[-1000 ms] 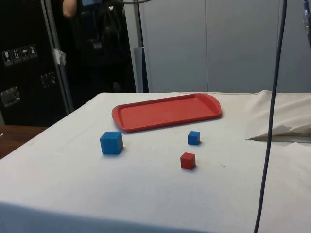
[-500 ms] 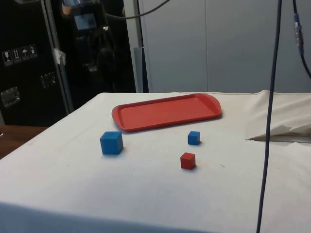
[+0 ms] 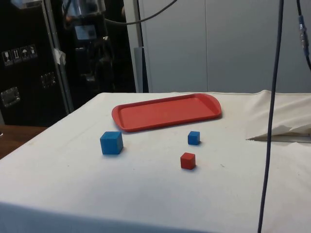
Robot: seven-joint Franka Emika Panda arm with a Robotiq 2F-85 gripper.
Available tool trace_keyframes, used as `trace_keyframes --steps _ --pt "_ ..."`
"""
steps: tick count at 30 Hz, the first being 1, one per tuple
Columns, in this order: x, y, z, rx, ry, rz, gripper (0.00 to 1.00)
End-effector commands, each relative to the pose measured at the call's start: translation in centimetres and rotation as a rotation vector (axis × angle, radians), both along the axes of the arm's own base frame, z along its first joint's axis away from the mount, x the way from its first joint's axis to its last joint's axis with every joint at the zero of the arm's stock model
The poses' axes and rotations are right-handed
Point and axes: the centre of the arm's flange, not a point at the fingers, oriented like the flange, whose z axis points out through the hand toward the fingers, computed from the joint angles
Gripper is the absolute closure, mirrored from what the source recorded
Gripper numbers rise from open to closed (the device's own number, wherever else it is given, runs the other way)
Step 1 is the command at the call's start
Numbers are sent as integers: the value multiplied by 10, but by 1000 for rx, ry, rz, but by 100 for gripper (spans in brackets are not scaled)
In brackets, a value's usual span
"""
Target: Pick up the largest block and place it onto the tray.
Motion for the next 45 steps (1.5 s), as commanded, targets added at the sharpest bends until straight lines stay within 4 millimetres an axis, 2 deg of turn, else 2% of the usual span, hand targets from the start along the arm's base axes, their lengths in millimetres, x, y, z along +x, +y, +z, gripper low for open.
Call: trace_keyframes --steps 1,10,17,19,26,27,29,34,45 --pt "-3 1 1 3 -24 -1 0" --pt "-14 0 -7 22 -69 2 0" --pt "-22 0 -33 24 -90 8 0" --pt "-23 -1 -32 24 -83 12 0" --pt "-22 -1 -58 14 -116 3 0" --pt "-22 -2 -54 9 -107 7 0" --pt "-21 -1 -68 9 -118 -1 0" --pt "-19 -2 -84 -9 -111 -9 0" --pt "-6 -1 -121 -8 -98 -39 0"
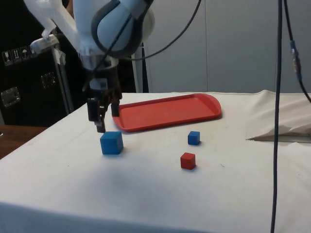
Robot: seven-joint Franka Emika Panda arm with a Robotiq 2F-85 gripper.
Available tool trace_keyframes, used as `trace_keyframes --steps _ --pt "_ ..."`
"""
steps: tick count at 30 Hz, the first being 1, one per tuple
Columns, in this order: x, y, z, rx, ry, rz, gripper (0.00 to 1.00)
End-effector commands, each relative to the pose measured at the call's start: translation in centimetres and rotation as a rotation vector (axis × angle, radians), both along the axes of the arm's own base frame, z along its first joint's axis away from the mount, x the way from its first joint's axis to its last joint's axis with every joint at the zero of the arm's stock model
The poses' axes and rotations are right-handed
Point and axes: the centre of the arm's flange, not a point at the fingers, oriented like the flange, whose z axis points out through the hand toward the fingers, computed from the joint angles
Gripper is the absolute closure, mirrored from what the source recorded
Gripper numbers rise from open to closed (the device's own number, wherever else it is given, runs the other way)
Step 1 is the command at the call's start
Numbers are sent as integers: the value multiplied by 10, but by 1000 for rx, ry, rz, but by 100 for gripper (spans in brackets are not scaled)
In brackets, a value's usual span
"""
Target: Pick up the largest block and place it onto the tray.
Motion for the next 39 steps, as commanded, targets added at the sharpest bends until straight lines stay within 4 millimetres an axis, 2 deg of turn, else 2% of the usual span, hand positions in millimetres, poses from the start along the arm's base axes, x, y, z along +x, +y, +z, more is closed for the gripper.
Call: trace_keyframes --steps 1,6,7,16,24,39 --pt "1 2 -4 16 4 0 0" --pt "5 3 -16 6 3 -6 0" --pt "5 1 -14 -2 9 -6 0" --pt "9 4 -40 -5 11 -8 0" --pt "16 -6 -47 -29 17 18 0" --pt "16 -6 -58 -34 27 58 0"
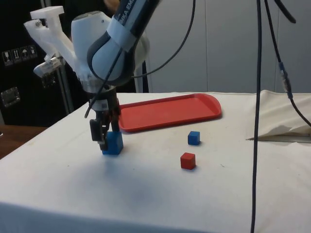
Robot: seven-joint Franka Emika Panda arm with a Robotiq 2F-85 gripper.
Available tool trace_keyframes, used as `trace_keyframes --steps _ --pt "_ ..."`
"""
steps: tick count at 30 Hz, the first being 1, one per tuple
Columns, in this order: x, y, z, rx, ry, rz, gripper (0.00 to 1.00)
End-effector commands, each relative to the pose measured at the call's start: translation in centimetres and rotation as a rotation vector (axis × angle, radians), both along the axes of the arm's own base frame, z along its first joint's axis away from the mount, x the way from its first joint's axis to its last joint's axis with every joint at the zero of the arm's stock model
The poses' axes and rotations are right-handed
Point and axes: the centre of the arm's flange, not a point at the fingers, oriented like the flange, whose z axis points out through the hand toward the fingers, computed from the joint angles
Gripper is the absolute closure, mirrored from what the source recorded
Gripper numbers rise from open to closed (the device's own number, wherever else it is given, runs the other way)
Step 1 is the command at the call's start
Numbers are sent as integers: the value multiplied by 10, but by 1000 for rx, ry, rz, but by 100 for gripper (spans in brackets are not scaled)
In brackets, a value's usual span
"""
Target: Pick up the largest block and place it onto the tray.
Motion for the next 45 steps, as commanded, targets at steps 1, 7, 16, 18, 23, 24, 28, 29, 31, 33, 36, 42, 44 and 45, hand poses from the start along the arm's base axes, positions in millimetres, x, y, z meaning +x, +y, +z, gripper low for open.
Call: trace_keyframes --steps 1,7,16,18,23,24,28,29,31,33,36,42,44,45 --pt "-1 2 -4 3 -2 4 0" --pt "-1 2 -6 -2 4 4 0" --pt "-1 1 -6 -5 6 3 93" --pt "0 1 -4 -4 4 2 100" --pt "-1 1 -4 -3 5 3 100" --pt "-1 1 -4 -3 5 3 100" --pt "0 1 -3 -4 4 2 100" --pt "0 1 -3 -4 4 2 100" --pt "0 1 -2 -4 4 2 100" --pt "0 1 0 -3 1 2 100" --pt "1 1 7 -2 -4 3 100" --pt "3 -3 27 6 -14 1 100" --pt "4 -1 26 13 -17 1 100" --pt "4 -3 32 9 -16 1 100"
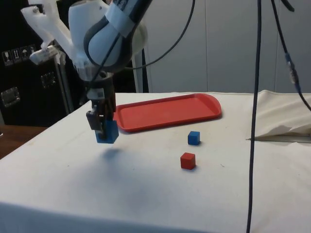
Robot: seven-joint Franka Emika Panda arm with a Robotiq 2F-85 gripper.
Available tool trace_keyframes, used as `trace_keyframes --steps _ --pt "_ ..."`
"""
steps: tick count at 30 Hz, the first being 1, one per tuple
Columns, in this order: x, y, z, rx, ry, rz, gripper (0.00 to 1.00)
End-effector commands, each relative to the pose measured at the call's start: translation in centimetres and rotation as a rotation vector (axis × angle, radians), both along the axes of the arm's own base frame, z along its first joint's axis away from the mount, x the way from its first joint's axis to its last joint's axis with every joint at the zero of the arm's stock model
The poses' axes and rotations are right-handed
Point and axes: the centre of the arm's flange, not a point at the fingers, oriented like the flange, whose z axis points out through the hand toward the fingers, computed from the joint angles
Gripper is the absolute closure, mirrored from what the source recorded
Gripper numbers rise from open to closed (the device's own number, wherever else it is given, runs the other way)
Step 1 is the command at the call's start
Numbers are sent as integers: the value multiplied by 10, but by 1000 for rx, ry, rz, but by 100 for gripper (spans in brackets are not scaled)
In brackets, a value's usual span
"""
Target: Pick up the largest block and place it onto the tray.
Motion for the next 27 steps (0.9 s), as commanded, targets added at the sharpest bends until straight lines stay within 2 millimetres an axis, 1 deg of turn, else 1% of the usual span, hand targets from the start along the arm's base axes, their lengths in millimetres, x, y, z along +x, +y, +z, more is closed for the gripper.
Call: trace_keyframes --steps 1,5,6,8,9,14,17,18,22,25,26,27 --pt "0 -2 8 -3 0 1 100" --pt "1 -4 21 0 -2 2 100" --pt "1 -5 28 3 -5 2 100" --pt "2 -7 35 4 -4 1 100" --pt "2 -7 32 9 -6 1 100" --pt "2 -10 53 10 -8 2 100" --pt "2 -15 58 14 -8 1 100" --pt "3 -14 57 15 -9 -1 100" --pt "0 -28 60 18 -8 -4 100" --pt "-2 -35 59 19 -6 -7 100" --pt "0 -33 58 7 -2 -9 100" --pt "-2 -39 59 18 -6 -7 100"
